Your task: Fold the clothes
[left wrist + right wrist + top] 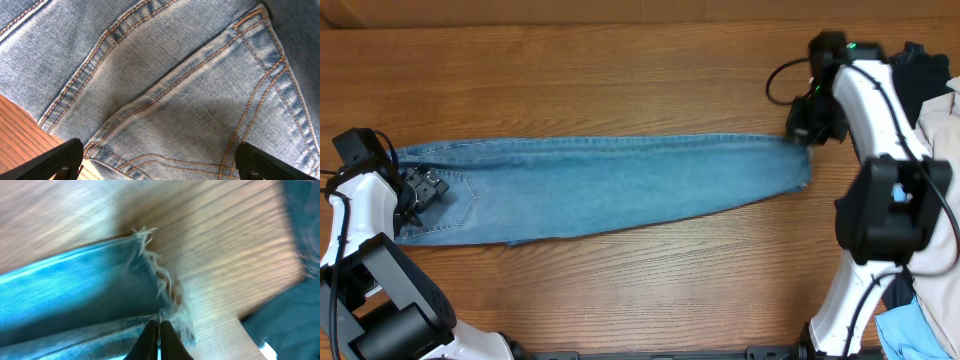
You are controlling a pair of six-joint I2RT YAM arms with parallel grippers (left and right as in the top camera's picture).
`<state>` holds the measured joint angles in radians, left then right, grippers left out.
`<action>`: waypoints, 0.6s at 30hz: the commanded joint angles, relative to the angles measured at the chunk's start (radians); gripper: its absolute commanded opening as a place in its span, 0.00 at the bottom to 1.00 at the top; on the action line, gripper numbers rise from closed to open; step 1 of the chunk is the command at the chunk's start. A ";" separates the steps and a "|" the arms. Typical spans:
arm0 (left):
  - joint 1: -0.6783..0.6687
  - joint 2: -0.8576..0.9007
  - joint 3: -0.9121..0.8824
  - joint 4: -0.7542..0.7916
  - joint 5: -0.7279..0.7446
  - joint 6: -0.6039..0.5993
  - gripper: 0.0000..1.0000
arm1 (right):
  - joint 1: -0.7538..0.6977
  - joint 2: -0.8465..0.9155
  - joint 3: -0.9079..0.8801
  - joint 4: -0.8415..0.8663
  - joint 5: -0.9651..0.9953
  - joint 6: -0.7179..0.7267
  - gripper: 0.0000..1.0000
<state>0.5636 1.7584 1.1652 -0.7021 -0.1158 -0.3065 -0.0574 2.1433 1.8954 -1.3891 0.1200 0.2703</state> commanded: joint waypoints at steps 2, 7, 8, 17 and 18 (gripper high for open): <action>0.005 0.003 -0.005 0.000 0.009 0.015 0.99 | -0.002 -0.169 0.102 -0.085 0.014 0.022 0.04; 0.005 0.003 -0.005 0.006 0.013 0.015 0.99 | -0.002 -0.190 0.101 -0.132 0.014 0.022 0.04; 0.005 0.003 -0.005 0.006 0.013 0.014 0.99 | -0.002 -0.189 0.101 -0.137 0.014 0.022 0.04; 0.005 0.003 -0.005 0.007 0.012 0.011 1.00 | -0.007 -0.171 0.101 -0.109 0.014 0.044 0.05; 0.005 0.003 -0.005 0.007 0.013 0.011 1.00 | -0.012 -0.153 0.101 -0.097 0.014 0.046 0.06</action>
<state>0.5636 1.7584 1.1652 -0.6983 -0.1085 -0.3065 -0.0566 1.9602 1.9869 -1.5101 0.1116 0.3042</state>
